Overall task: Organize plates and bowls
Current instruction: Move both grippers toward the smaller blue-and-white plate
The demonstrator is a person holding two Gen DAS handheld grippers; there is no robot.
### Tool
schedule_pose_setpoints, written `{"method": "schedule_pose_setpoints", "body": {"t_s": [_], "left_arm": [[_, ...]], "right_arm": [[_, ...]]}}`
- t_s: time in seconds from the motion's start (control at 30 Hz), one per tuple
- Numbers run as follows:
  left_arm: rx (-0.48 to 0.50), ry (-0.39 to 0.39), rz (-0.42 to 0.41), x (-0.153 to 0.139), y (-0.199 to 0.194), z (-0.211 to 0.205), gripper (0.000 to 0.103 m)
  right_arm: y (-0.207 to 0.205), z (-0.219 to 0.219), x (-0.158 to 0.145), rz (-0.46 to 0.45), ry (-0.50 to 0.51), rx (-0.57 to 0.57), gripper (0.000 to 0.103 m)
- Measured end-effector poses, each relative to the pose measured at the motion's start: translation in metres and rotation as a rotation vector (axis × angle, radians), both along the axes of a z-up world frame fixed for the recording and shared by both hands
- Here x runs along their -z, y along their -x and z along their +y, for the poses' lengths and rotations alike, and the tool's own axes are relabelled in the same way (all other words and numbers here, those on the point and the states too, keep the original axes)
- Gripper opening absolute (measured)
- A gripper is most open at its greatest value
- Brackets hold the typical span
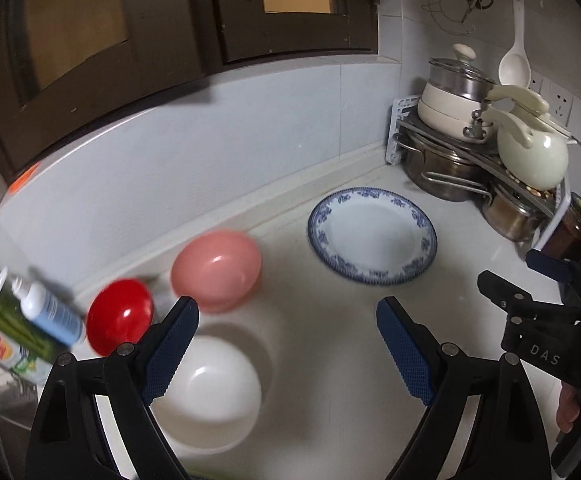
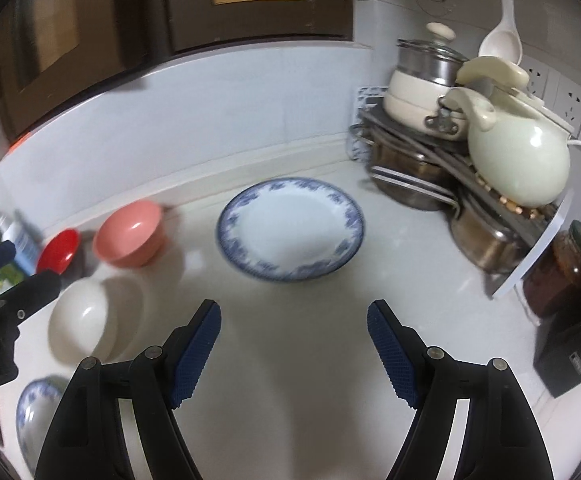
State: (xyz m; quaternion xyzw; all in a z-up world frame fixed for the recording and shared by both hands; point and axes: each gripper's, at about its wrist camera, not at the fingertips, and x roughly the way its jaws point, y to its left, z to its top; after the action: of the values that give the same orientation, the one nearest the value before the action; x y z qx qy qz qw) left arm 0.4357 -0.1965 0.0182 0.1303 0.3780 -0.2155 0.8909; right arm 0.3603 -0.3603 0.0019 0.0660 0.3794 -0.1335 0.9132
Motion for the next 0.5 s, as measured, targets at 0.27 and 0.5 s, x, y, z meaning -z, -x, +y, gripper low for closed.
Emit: {"method": "schedule_pose_setpoints", "body": {"t_s": [0.27,0.5], "left_arm": [[0.035,-0.012,0.026,0.017,-0.054,-0.037,0.091],[0.022,-0.012,0.083,0.048,-0.098,-0.073,0.089]], "right_arm": [[-0.043,-0.033,0.002,0.008,0.024,0.052,0.076],[-0.081,-0.064,0.028,0.025,-0.015,0.089,0.076]]}}
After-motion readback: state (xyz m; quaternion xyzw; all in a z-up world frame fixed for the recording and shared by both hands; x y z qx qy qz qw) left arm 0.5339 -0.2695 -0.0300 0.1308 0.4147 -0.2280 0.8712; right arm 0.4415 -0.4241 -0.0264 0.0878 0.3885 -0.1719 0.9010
